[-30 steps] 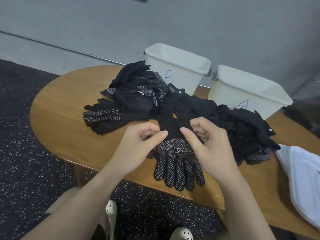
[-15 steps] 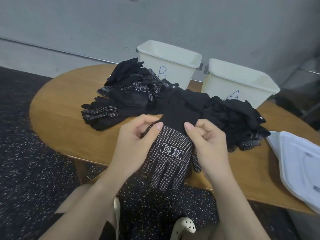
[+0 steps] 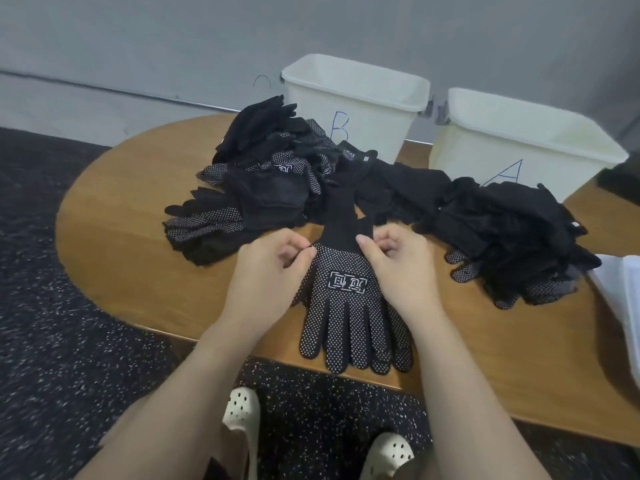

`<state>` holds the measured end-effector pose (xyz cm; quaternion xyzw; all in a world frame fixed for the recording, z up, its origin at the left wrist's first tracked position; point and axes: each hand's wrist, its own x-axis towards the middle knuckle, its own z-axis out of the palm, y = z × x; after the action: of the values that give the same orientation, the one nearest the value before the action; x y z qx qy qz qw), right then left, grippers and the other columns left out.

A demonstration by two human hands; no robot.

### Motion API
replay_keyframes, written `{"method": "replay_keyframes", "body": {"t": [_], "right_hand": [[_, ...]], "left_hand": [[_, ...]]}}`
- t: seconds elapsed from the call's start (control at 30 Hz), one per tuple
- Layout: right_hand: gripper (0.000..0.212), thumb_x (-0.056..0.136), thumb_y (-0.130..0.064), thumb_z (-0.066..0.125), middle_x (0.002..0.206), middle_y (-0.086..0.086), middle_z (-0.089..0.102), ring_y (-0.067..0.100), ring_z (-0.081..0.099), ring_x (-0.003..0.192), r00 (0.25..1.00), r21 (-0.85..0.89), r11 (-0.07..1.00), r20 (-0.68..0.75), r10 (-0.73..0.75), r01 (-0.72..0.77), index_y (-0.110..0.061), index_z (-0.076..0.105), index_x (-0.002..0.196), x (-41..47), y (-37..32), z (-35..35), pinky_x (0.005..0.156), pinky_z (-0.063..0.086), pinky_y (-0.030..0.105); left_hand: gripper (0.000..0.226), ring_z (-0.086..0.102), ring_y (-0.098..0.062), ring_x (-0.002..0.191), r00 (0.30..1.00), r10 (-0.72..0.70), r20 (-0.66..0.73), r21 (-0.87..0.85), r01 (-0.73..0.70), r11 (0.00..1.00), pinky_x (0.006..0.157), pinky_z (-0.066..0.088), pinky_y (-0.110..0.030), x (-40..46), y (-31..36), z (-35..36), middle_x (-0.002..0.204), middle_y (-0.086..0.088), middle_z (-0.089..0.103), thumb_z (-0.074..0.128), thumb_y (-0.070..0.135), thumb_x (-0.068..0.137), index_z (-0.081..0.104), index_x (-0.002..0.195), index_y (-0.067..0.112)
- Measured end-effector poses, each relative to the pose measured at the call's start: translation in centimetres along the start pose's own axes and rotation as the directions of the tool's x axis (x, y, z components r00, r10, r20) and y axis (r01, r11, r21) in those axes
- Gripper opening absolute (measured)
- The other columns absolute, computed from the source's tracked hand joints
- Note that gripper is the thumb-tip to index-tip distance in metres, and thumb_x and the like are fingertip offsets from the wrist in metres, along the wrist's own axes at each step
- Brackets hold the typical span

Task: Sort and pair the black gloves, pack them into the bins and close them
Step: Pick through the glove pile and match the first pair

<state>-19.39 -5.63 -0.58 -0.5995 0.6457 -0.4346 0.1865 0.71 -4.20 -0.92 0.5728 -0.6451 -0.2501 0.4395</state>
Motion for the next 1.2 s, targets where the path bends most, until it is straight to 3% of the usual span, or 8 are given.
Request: {"method": "replay_keyframes", "body": {"t": [0.17, 0.4, 0.53, 0.7, 0.83, 0.93, 1.07, 1.2], "right_hand": [[0.022, 0.091, -0.038, 0.076, 0.069, -0.014, 0.067, 0.005, 0.063, 0.071, 0.998, -0.175, 0.984, 0.047, -0.031, 0.038, -0.026, 0.068, 0.074, 1.0, 0.1, -0.4, 0.069, 0.053, 0.032], [0.021, 0.088, -0.034, 0.079, 0.069, -0.014, 0.068, 0.009, 0.062, 0.072, 0.992, -0.117, 0.992, 0.123, -0.027, 0.041, -0.029, 0.069, 0.07, 2.1, 0.6, -0.9, 0.08, 0.052, 0.035], [0.024, 0.088, -0.036, 0.079, 0.067, -0.016, 0.067, 0.003, 0.058, 0.067, 0.993, -0.162, 0.986, 0.121, -0.013, 0.033, -0.035, 0.066, 0.068, 2.3, 0.9, -0.6, 0.071, 0.046, 0.03], [0.023, 0.09, -0.037, 0.077, 0.068, -0.017, 0.065, 0.004, 0.06, 0.069, 0.996, -0.205, 0.978, 0.094, -0.009, 0.028, -0.035, 0.065, 0.071, 2.3, 0.6, -0.2, 0.073, 0.054, 0.035], [0.009, 0.093, -0.034, 0.074, 0.072, -0.017, 0.065, 0.009, 0.061, 0.072, 0.995, -0.208, 0.977, 0.088, -0.036, 0.054, -0.03, 0.069, 0.087, 2.1, 0.4, -0.4, 0.076, 0.056, 0.038], [0.01, 0.096, -0.027, 0.069, 0.084, -0.013, 0.066, 0.006, 0.06, 0.076, 0.991, -0.189, 0.974, -0.019, -0.129, 0.123, -0.021, 0.07, 0.105, 1.4, 0.2, -0.7, 0.077, 0.056, 0.034], [0.009, 0.097, -0.014, 0.064, 0.096, -0.01, 0.061, 0.002, 0.055, 0.084, 0.951, -0.217, 0.927, 0.019, -0.308, 0.305, -0.016, 0.072, 0.102, 0.1, -0.3, -0.9, 0.076, 0.046, 0.02], [0.021, 0.1, -0.012, 0.061, 0.116, -0.004, 0.067, 0.013, 0.058, 0.112, 0.917, -0.216, 0.895, 0.183, -0.355, 0.39, -0.011, 0.072, 0.118, -0.7, 0.1, -0.6, 0.099, 0.048, 0.029]], "left_hand": [[0.009, 0.063, -0.005, 0.062, 0.999, -0.009, 0.04, 0.127, 0.004, 0.992, 0.071, 0.058, -0.039, 0.5, -0.3, -0.1, 0.063, 0.012, 0.067, 0.074, 0.037, 0.092, 0.073, 0.088, 0.029], [0.015, 0.063, -0.004, 0.072, 0.996, -0.05, 0.077, 0.206, 0.033, 0.978, 0.076, 0.058, -0.037, 0.8, -0.6, -0.6, 0.068, 0.013, 0.066, 0.077, 0.042, 0.088, 0.073, 0.099, 0.031], [0.019, 0.063, -0.003, 0.076, 0.996, -0.058, 0.065, 0.247, 0.04, 0.968, 0.076, 0.058, -0.036, 0.8, -0.6, -0.5, 0.071, 0.015, 0.065, 0.077, 0.044, 0.089, 0.072, 0.102, 0.032], [0.028, 0.061, -0.001, 0.075, 0.998, -0.054, 0.038, 0.306, 0.04, 0.951, 0.069, 0.052, -0.03, 0.7, -0.4, -0.4, 0.07, 0.016, 0.063, 0.074, 0.051, 0.089, 0.069, 0.109, 0.031], [0.026, 0.059, -0.008, 0.076, 0.999, 0.006, 0.041, 0.342, -0.02, 0.939, 0.071, 0.053, -0.034, 0.3, 0.0, -0.4, 0.072, 0.014, 0.059, 0.071, 0.05, 0.092, 0.07, 0.108, 0.03], [0.02, 0.052, -0.01, 0.074, 0.99, 0.137, 0.028, 0.378, -0.137, 0.916, 0.063, 0.046, -0.032, -0.2, 0.4, -0.2, 0.077, 0.014, 0.049, 0.068, 0.043, 0.095, 0.071, 0.104, 0.026], [0.027, 0.056, -0.013, 0.1, 0.958, 0.25, 0.142, 0.37, -0.286, 0.884, 0.083, 0.049, -0.031, -0.6, 0.6, 0.4, 0.105, 0.007, 0.058, 0.065, 0.036, 0.099, 0.073, 0.118, 0.019], [0.037, 0.055, -0.022, 0.126, 0.914, 0.308, 0.264, 0.403, -0.395, 0.826, 0.107, 0.042, -0.038, -0.7, 1.1, 0.9, 0.136, -0.003, 0.062, 0.059, 0.025, 0.103, 0.066, 0.136, 0.01]]}}
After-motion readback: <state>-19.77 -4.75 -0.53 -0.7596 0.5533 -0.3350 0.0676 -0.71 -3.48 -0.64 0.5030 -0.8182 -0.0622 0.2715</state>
